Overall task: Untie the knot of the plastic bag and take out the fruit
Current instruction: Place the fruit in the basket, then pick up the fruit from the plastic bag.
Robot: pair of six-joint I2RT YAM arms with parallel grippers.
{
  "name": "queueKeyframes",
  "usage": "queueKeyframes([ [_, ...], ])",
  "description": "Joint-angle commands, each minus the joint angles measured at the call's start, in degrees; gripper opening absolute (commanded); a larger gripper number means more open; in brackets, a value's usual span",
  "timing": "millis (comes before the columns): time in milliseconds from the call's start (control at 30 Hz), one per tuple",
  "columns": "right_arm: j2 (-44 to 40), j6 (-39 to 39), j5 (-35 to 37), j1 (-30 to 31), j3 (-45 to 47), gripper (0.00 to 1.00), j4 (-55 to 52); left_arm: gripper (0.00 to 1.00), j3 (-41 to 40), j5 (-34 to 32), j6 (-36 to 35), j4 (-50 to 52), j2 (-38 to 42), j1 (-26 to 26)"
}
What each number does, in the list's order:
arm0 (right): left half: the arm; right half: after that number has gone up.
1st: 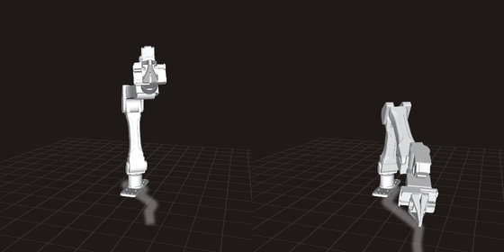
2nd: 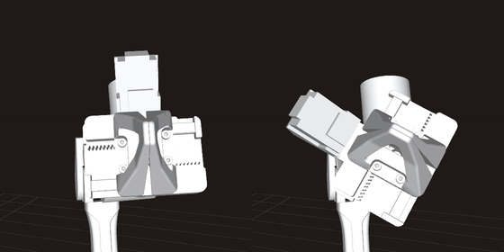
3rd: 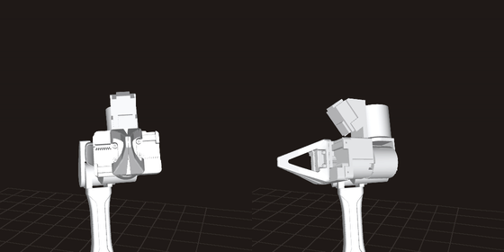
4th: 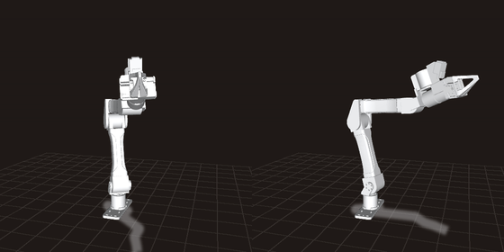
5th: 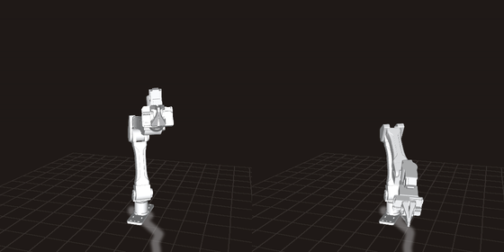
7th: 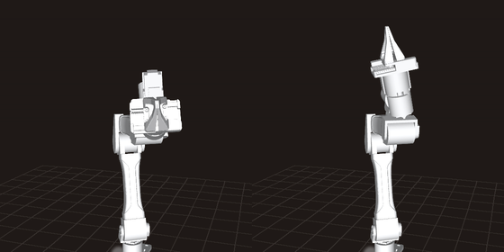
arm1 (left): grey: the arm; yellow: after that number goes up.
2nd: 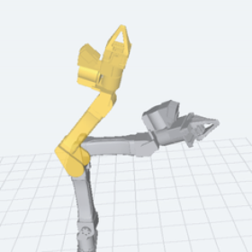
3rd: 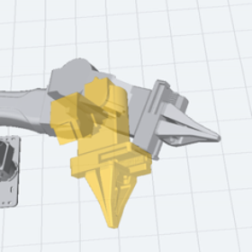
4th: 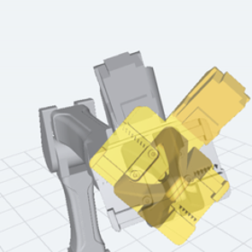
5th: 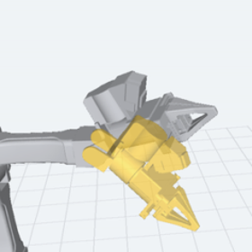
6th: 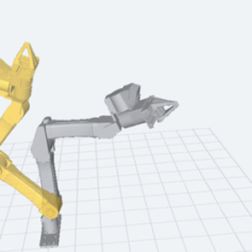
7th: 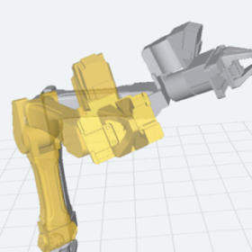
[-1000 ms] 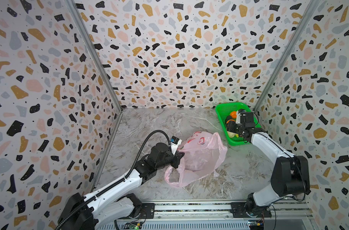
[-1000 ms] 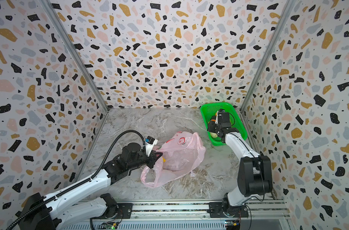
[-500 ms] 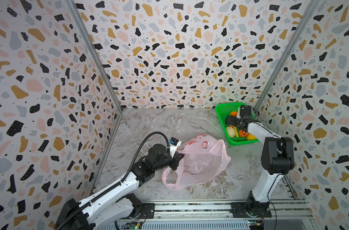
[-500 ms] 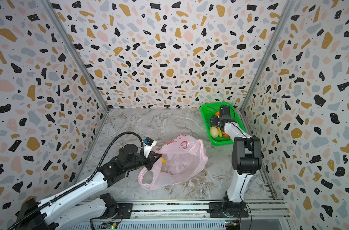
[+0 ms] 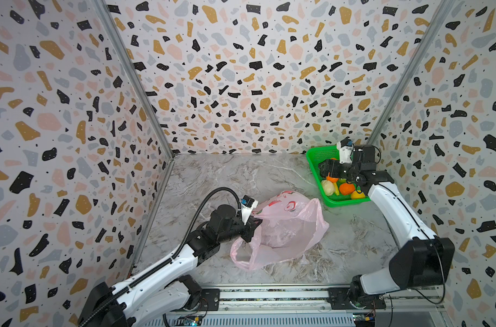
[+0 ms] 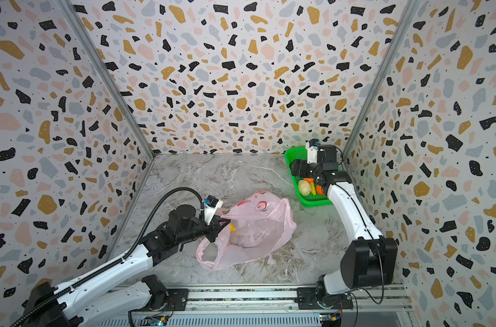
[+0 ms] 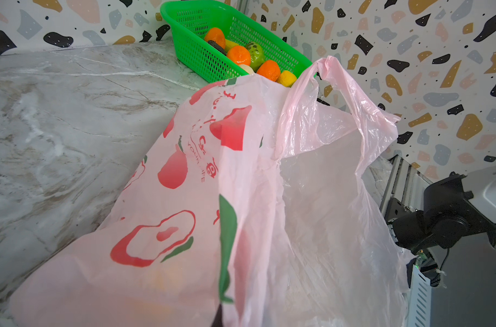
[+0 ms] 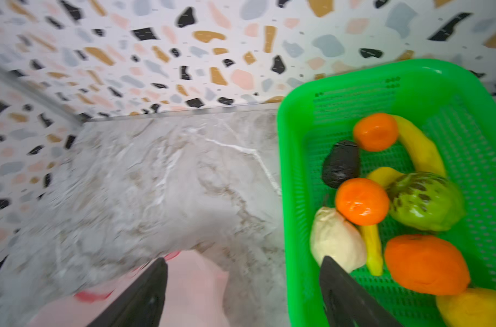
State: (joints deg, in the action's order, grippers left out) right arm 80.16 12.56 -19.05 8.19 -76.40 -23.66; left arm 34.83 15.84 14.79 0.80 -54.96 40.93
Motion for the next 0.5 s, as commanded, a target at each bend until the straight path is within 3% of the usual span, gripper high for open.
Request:
queueKeyframes([
  [0,-6.12,-2.21,-8.35,4.83,2.47,0.86,-9.77,0.00,0.15,-0.65,0.14,-1.72,1.68,-0.15],
  [233,-16.68,3.52,-12.14,15.78,7.51,0.87,-14.02,0.00,-0.46,4.27,3.53,-9.00,-0.23,-0.15],
  [467,-23.37,9.77,-8.64,27.16,17.65,0.86,-12.32,0.00,1.35,7.11,6.01,-14.57,-2.70,0.48],
])
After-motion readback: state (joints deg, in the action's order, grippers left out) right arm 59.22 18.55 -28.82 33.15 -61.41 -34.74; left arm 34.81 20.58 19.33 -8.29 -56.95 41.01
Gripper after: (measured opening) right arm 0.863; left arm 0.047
